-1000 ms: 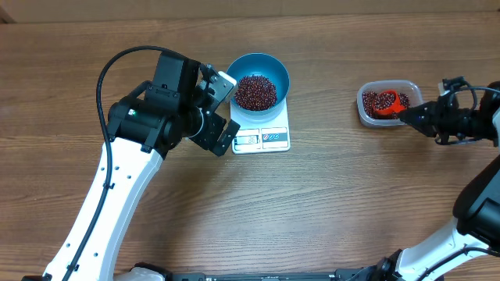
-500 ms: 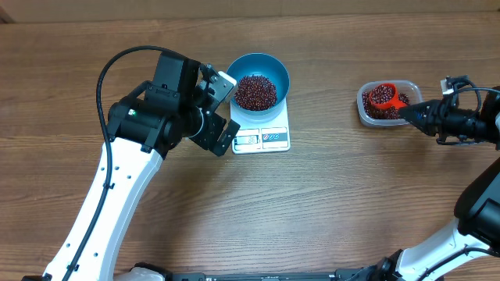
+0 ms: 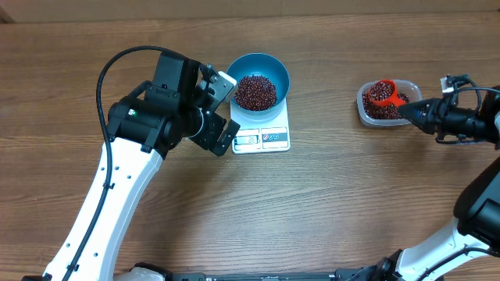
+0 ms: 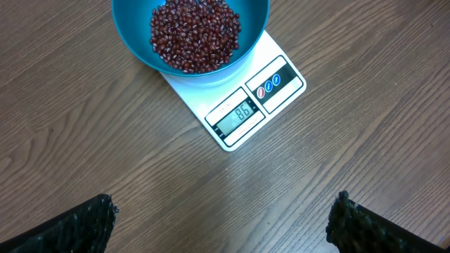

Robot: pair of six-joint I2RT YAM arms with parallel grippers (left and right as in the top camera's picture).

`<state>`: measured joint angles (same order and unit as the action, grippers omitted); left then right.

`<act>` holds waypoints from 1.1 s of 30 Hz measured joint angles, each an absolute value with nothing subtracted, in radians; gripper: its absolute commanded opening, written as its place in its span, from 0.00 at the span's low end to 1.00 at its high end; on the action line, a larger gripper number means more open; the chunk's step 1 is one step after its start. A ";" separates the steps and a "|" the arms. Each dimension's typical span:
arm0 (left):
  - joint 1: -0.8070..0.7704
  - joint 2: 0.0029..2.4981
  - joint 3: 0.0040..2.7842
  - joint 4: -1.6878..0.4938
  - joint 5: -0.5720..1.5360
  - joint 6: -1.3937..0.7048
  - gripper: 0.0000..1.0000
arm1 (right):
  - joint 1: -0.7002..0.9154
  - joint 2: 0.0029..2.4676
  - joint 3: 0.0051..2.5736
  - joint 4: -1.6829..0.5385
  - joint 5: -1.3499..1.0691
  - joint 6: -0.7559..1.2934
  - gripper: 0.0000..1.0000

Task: Scoop item into bowl and weigh 150g on scale
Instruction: 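Carry the filled cup left with the right gripper over the teal bowl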

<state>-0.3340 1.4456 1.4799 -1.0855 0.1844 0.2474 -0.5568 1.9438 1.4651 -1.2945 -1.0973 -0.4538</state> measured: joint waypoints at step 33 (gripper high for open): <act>-0.334 1.446 1.480 -1.085 0.184 0.248 1.00 | 0.119 1.846 1.526 -0.744 -0.978 0.054 0.03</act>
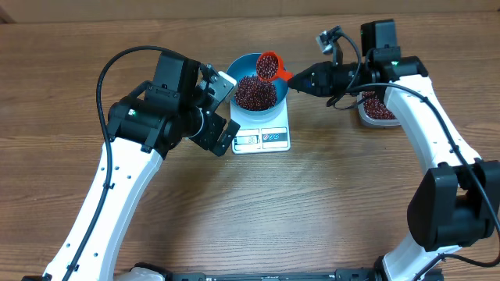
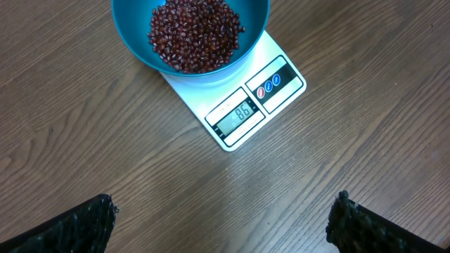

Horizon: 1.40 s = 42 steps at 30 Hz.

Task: Scoop item into bowl and weigh 150g on scale
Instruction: 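Carry the filled cup left with the right gripper over the teal bowl, then tilt the cup with the right gripper to pour beans into the bowl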

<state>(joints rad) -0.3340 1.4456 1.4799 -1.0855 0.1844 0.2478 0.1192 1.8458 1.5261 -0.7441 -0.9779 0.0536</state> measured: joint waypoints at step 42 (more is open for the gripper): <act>-0.334 1.446 1.480 -1.085 0.184 0.247 1.00 | 0.361 1.845 1.663 -0.918 -0.360 0.079 0.04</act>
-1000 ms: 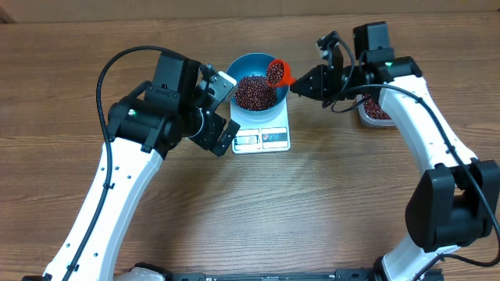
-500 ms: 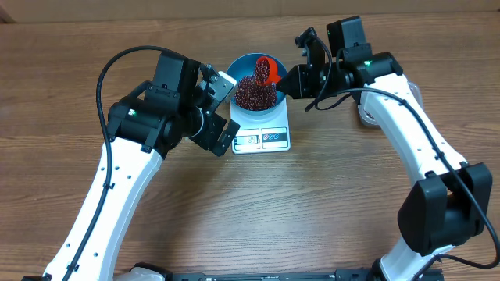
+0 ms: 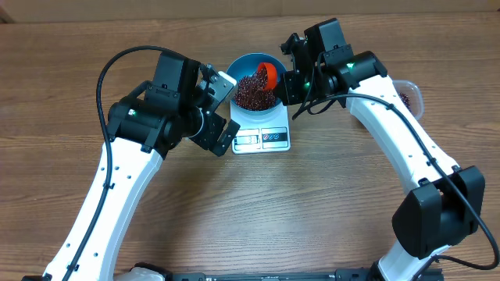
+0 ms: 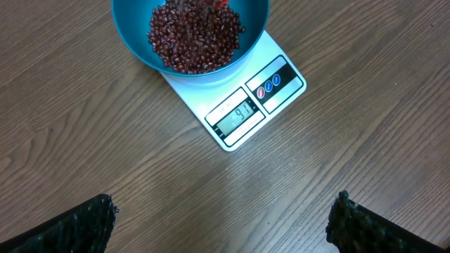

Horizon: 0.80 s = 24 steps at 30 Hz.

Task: Scoop item into bowl and weigh 150g on scale
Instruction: 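Tilt the cup with the right gripper to pour beans into the bowl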

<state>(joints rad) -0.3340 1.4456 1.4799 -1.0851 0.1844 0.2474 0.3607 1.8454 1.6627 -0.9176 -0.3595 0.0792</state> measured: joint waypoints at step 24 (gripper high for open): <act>-0.334 1.446 1.480 -1.085 0.184 0.247 1.00 | 0.361 1.845 1.663 -0.928 -0.347 0.078 0.04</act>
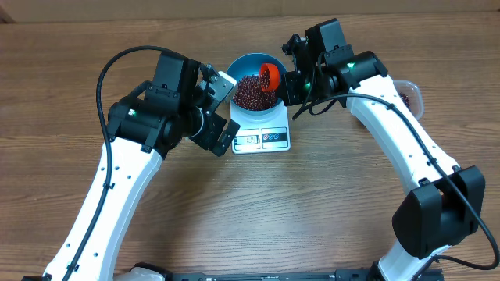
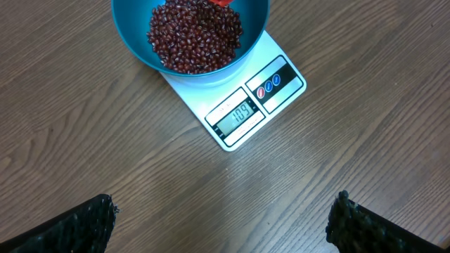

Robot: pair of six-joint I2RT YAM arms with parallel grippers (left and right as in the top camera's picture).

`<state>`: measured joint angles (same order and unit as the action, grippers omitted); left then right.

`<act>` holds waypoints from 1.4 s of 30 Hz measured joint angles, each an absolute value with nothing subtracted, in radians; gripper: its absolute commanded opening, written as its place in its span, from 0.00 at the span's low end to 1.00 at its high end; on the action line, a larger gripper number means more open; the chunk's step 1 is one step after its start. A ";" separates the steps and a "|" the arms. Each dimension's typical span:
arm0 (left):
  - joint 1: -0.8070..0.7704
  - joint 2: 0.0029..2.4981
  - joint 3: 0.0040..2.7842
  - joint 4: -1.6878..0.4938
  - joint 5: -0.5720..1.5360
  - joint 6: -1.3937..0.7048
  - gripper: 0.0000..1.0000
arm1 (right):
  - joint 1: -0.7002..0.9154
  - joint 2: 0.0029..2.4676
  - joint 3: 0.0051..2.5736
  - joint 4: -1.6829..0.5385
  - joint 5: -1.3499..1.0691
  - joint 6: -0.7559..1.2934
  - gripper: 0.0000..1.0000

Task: Scoop item into bowl and weigh 150g on scale
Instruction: 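Tilt the cup with the right gripper to pour beans into the bowl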

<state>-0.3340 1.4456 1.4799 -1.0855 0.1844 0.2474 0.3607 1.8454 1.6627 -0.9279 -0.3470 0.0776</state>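
A blue bowl [image 1: 248, 72] heaped with dark red beans [image 2: 195, 35] stands on the white scale [image 1: 263, 136]. The scale's display [image 2: 236, 114] reads a little over 100. My right gripper [image 1: 284, 78] is shut on the handle of a red scoop [image 1: 270, 76], which is tipped on its side over the right part of the bowl. Only a red edge of the scoop [image 2: 222, 2] shows in the left wrist view. My left gripper [image 2: 225, 214] hangs open over bare table in front of the scale, with nothing between its fingers [image 2: 81, 225].
A clear plastic container [image 1: 409, 94] of beans sits at the right, mostly hidden behind my right arm. The left arm's wrist [image 1: 191, 109] hovers just left of the scale. Wooden table [image 1: 312, 203] lies all around.
The scale reading has gone up from 91 to a little over 100, and the scoop now stands slightly more tipped over the beans. Neither arm has otherwise shifted.
My right gripper held a full scoop over the container at the far right while the scale read 86. Then the full scoop was at the bowl's far rim. Later it was tipped into the bowl at 91, and now the reading is over 100.
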 measured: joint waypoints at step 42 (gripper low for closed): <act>-0.334 1.446 1.480 -1.085 0.184 0.247 1.00 | 0.393 1.845 1.663 -0.920 -0.246 -0.053 0.04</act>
